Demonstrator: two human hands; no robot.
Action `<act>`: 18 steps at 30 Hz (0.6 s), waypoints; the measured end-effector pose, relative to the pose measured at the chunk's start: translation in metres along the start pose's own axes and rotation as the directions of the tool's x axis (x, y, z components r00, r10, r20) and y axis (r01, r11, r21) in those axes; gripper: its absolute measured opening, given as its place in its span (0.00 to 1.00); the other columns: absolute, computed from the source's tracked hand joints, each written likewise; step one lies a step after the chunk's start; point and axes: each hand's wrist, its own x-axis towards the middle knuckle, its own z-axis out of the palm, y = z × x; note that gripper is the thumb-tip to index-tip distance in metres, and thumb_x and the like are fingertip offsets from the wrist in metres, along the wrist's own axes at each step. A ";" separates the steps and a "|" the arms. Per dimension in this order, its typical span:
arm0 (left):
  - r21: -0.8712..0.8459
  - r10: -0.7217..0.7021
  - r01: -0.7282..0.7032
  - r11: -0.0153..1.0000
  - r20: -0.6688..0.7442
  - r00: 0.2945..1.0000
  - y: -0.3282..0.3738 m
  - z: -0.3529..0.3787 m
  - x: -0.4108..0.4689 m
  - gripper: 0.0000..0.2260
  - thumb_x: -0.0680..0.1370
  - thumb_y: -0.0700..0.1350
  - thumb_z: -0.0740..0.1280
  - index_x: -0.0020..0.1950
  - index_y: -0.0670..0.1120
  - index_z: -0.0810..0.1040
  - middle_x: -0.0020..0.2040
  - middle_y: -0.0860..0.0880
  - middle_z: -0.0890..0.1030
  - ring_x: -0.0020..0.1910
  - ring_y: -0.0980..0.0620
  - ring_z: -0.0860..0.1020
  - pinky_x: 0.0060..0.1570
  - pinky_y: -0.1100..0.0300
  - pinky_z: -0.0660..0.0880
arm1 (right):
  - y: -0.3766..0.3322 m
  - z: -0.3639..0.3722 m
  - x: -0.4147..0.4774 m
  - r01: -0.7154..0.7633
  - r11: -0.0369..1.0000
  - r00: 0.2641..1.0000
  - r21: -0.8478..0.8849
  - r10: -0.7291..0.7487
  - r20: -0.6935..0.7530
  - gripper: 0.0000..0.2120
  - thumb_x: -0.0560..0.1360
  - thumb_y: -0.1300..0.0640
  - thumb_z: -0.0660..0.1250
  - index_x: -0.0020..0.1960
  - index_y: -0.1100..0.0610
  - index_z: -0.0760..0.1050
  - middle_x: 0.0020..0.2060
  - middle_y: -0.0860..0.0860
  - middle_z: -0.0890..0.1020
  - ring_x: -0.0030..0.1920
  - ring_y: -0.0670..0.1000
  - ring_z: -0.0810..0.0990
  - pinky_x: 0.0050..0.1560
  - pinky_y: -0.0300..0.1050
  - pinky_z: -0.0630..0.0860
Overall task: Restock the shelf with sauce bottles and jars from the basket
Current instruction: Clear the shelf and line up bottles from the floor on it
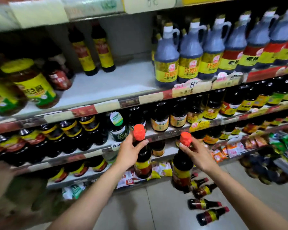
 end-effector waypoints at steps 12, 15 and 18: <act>-0.027 0.087 -0.090 0.996 -0.086 0.992 0.003 -0.128 -0.003 0.09 0.73 0.48 0.69 0.52 0.53 0.74 0.51 0.52 0.81 0.53 0.53 0.78 0.55 0.57 0.71 | -0.115 0.084 0.038 0.179 0.983 0.977 0.036 -0.182 0.113 0.02 0.74 0.48 0.66 0.44 0.44 0.72 0.39 0.41 0.78 0.40 0.33 0.74 0.47 0.30 0.69; -0.061 0.124 -0.132 0.989 -0.122 0.985 0.019 -0.151 -0.001 0.07 0.74 0.47 0.69 0.47 0.57 0.74 0.50 0.55 0.80 0.53 0.53 0.78 0.55 0.58 0.71 | -0.146 0.091 0.043 0.230 0.970 0.960 0.084 -0.240 0.143 0.02 0.74 0.51 0.66 0.45 0.48 0.74 0.40 0.44 0.79 0.43 0.40 0.74 0.50 0.38 0.70; -0.136 0.138 -0.160 0.978 -0.158 0.978 0.035 -0.171 0.007 0.05 0.74 0.48 0.68 0.47 0.56 0.75 0.50 0.53 0.81 0.53 0.53 0.78 0.55 0.58 0.71 | -0.177 0.092 0.050 0.281 0.952 0.947 0.124 -0.296 0.125 0.05 0.74 0.51 0.66 0.40 0.48 0.73 0.34 0.40 0.76 0.36 0.35 0.72 0.41 0.29 0.68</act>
